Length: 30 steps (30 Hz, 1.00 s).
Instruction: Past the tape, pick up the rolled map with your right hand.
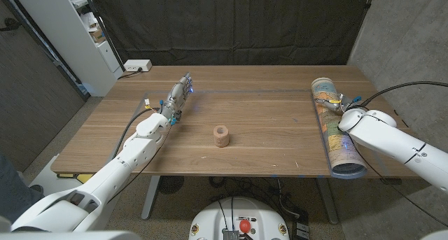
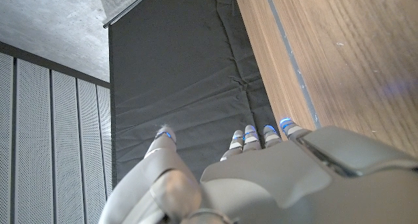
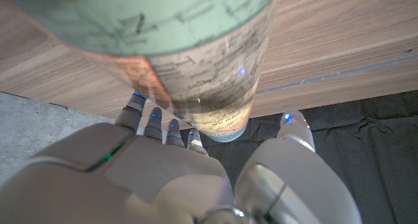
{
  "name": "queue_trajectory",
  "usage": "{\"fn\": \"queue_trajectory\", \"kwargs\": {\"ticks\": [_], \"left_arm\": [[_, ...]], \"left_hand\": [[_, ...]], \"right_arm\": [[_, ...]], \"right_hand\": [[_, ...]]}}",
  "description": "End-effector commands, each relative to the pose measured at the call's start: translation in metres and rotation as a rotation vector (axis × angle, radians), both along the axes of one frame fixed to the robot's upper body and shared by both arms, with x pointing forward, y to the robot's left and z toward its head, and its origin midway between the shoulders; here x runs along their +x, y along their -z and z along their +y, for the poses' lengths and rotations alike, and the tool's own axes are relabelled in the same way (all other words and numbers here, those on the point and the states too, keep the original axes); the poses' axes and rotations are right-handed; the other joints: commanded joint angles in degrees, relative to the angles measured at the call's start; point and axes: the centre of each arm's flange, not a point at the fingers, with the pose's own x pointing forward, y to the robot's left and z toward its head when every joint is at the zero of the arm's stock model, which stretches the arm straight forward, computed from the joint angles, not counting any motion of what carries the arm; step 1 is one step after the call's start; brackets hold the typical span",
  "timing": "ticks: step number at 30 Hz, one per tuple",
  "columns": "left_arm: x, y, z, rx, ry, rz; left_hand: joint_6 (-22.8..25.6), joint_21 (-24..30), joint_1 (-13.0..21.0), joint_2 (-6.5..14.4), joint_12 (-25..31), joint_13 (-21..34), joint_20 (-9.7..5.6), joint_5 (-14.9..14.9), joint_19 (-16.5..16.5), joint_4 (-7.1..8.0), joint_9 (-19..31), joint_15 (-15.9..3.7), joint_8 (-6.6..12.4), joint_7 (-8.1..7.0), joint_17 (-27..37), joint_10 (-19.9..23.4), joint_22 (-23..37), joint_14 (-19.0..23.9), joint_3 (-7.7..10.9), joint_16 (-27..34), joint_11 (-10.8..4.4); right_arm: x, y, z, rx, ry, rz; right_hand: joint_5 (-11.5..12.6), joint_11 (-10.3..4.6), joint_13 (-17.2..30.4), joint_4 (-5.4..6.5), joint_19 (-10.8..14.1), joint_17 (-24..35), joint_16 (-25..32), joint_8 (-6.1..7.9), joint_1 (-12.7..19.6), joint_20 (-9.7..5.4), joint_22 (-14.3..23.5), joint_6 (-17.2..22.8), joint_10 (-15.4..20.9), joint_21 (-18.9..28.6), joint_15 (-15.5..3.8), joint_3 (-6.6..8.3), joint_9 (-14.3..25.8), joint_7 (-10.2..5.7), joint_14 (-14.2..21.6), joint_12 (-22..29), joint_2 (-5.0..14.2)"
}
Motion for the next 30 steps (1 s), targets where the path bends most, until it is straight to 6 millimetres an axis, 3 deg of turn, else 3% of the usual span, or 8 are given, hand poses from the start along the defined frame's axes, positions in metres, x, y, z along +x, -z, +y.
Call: {"fn": "queue_trajectory", "kwargs": {"ticks": [1, 30], "left_arm": [[-0.0029, 0.0032, 0.0014, -0.004, -0.004, 0.002], [-0.0041, 0.0054, 0.0028, -0.001, -0.007, 0.005]], "left_hand": [[0.3, 0.3, 0.0, 0.3, 0.4, 0.1, 0.53, -0.2, -2.2, -0.37, 0.3, 0.21, 0.32, 0.04, 0.3, 0.0, 0.3, -0.1, 0.0, 0.3, 0.04], [0.3, 0.3, 0.0, 0.4, 0.4, 0.1, 0.85, -0.2, -2.3, -0.52, 0.3, 0.24, 0.28, 0.02, 0.3, 0.0, 0.3, -0.1, -0.06, 0.3, -0.05]], "right_arm": [[0.0035, 0.0025, 0.0017, 0.002, -0.005, 0.015], [0.013, 0.0023, 0.0073, -0.021, 0.002, 0.045]], "right_hand": [[0.4, 0.18, 0.0, 0.08, 0.0, -0.1, 0.4, 0.4, 0.8, -0.08, 0.2, -0.6, 0.0, 0.6, -0.01, -0.17, 0.2, -0.17, -0.2, 0.6, -0.01], [1.1, -0.19, 0.0, -0.18, 1.6, -0.1, 0.7, 0.57, 2.2, -0.15, 0.3, -1.4, -0.8, 1.2, 0.46, -0.12, 0.2, -0.05, 0.3, 0.5, 0.95]]}}
